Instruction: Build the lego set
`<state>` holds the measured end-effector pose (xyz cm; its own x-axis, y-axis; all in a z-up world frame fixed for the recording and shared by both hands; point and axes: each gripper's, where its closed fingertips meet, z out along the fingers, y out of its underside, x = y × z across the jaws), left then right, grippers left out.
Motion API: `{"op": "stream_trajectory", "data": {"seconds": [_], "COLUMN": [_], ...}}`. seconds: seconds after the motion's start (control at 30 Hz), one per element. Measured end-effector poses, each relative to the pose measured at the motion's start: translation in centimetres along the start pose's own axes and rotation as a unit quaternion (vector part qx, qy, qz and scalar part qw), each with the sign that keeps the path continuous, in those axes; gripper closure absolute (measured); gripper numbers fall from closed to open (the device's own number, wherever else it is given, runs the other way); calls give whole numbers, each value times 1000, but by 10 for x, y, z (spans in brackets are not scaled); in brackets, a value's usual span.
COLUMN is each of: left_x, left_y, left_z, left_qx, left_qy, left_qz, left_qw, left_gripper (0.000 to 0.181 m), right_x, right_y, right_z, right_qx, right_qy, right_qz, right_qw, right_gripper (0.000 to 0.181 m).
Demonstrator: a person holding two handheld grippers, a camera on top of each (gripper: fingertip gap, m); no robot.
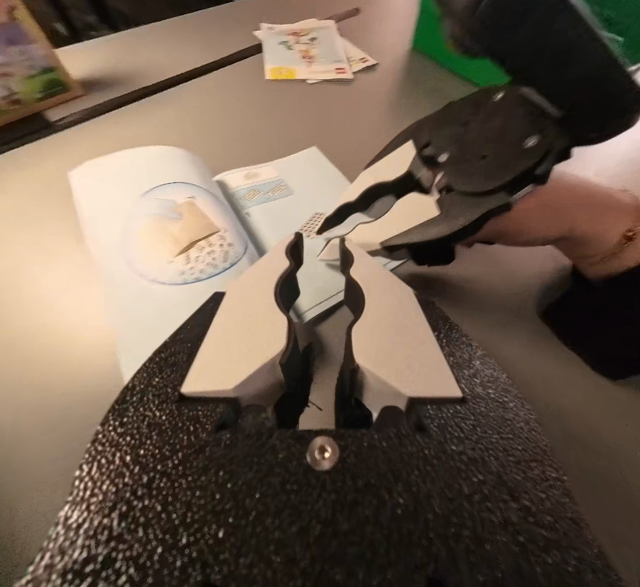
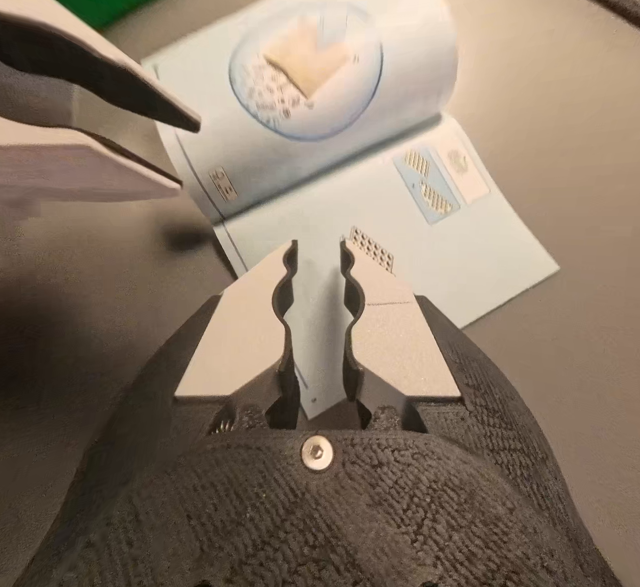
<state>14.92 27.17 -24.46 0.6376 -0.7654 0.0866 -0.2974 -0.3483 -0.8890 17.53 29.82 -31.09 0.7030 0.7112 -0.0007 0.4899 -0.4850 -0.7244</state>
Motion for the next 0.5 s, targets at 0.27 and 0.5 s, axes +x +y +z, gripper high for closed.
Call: {"op": "stream_trajectory", "data": {"seconds": [0.27, 0.5], "left_x": [-57, -111], "left_y": [15, 22], "left_z": [42, 73], "left_qx": [-87, -142], "left_qy": [-121, -163], "left_qz": [37, 12], "left_qw": [988, 976], "left_gripper": [169, 166], "right_x": [32, 87], "right_y": [-3, -21], "right_z": [15, 35], "right_qx": [-30, -46], "right_qy": [34, 6], "right_qz": [-19, -79], "right_qw": [999, 996], "right_gripper": [165, 172]}}
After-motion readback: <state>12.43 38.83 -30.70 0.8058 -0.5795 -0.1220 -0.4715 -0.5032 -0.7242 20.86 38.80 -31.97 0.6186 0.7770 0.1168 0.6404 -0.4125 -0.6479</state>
